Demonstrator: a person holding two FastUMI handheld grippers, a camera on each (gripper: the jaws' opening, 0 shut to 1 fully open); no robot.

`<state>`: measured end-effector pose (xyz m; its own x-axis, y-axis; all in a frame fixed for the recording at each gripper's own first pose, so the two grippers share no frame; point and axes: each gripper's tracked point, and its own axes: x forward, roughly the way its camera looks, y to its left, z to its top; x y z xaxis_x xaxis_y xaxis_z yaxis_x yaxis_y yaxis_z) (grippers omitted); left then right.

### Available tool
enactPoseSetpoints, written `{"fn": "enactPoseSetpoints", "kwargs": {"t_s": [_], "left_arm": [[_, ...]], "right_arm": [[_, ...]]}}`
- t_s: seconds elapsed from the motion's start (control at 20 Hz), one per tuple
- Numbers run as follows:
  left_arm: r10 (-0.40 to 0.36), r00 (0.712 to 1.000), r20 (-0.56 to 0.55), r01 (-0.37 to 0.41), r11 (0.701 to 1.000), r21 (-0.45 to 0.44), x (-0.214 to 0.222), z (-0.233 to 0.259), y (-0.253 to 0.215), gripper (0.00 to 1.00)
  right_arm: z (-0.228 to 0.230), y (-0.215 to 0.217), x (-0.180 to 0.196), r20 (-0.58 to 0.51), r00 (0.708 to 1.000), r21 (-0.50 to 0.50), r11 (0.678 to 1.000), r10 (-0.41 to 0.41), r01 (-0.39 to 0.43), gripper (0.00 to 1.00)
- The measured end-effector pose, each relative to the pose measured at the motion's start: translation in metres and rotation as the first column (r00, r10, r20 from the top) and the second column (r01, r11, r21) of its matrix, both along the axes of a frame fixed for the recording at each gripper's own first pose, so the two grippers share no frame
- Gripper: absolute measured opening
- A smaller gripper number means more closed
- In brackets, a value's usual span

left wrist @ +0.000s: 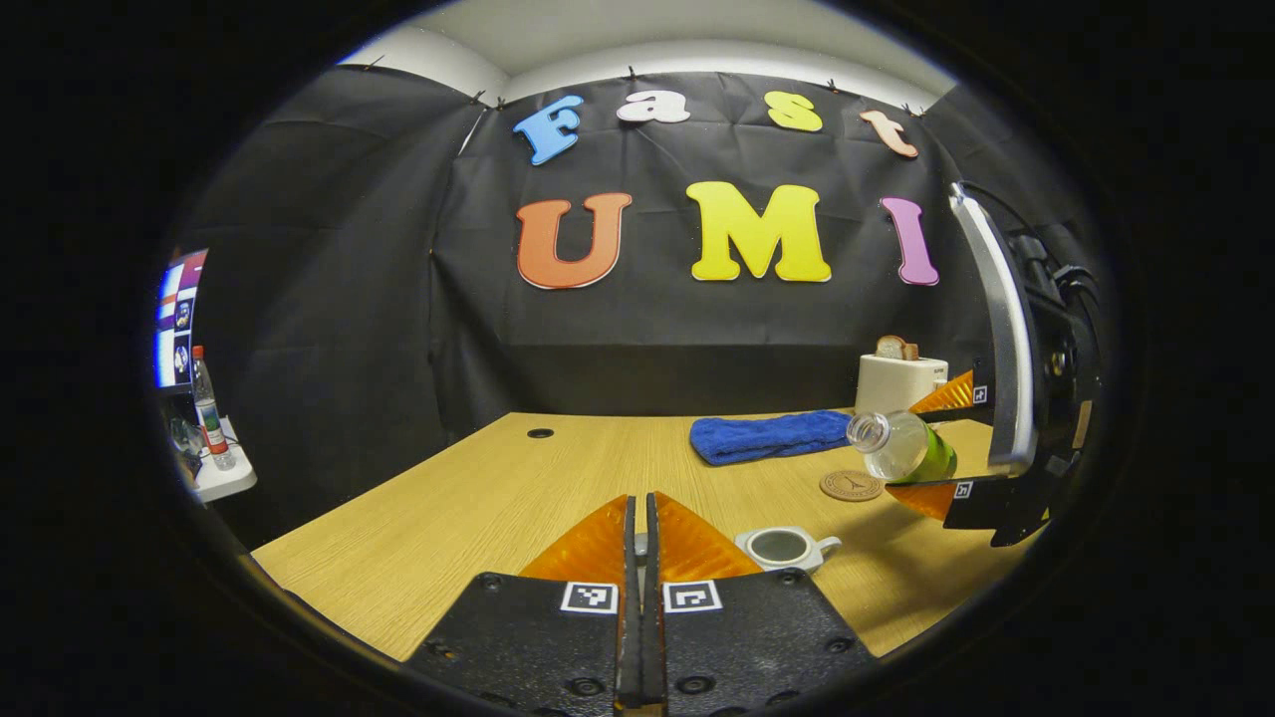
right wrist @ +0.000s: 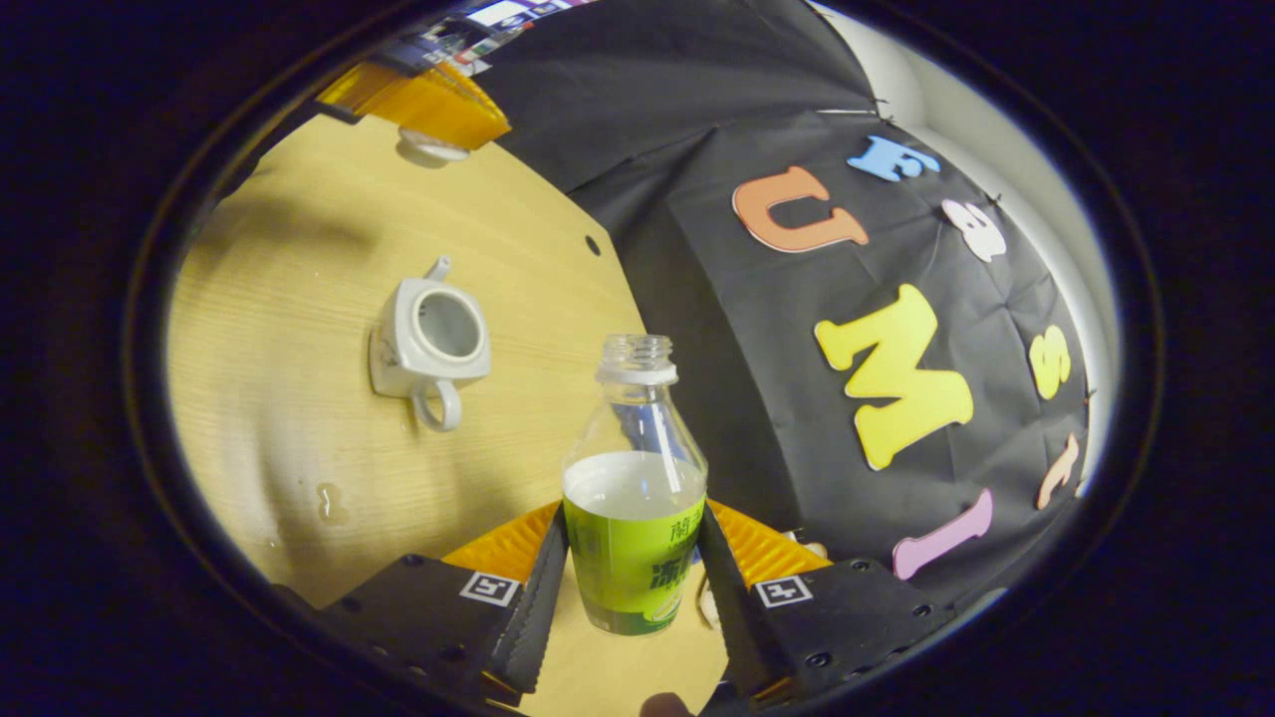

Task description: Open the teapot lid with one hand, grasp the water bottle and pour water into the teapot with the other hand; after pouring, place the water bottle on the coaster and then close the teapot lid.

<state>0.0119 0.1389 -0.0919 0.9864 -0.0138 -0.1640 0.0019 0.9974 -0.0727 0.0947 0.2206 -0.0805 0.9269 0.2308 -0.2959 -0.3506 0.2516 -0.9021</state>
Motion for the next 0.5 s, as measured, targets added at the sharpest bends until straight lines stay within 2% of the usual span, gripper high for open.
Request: {"fn": "enactPoseSetpoints", "kwargs": {"t_s": [0.25, 0.4, 0.5], "left_arm": [[0.021, 1.000, -0.007, -0.021, 1.000, -0.001, 0.000, -0.006, 0.015, 0.03], [0.027, 1.000, -0.012, -0.027, 1.000, -0.003, -0.002, -0.009, 0.019, 0.03], [0.027, 1.000, -0.011, -0.027, 1.000, -0.003, -0.003, -0.008, 0.021, 0.03]], "right_arm": [[-0.002, 0.017, -0.003, 0.118, 0.989, -0.206, 0.976, 0.089, -0.063, 0.72], [0.000, 0.021, -0.009, 0.154, 0.979, -0.276, 0.958, 0.131, -0.084, 0.71], [-0.001, 0.020, -0.006, 0.159, 0.977, -0.305, 0.948, 0.141, -0.088, 0.73]]}}
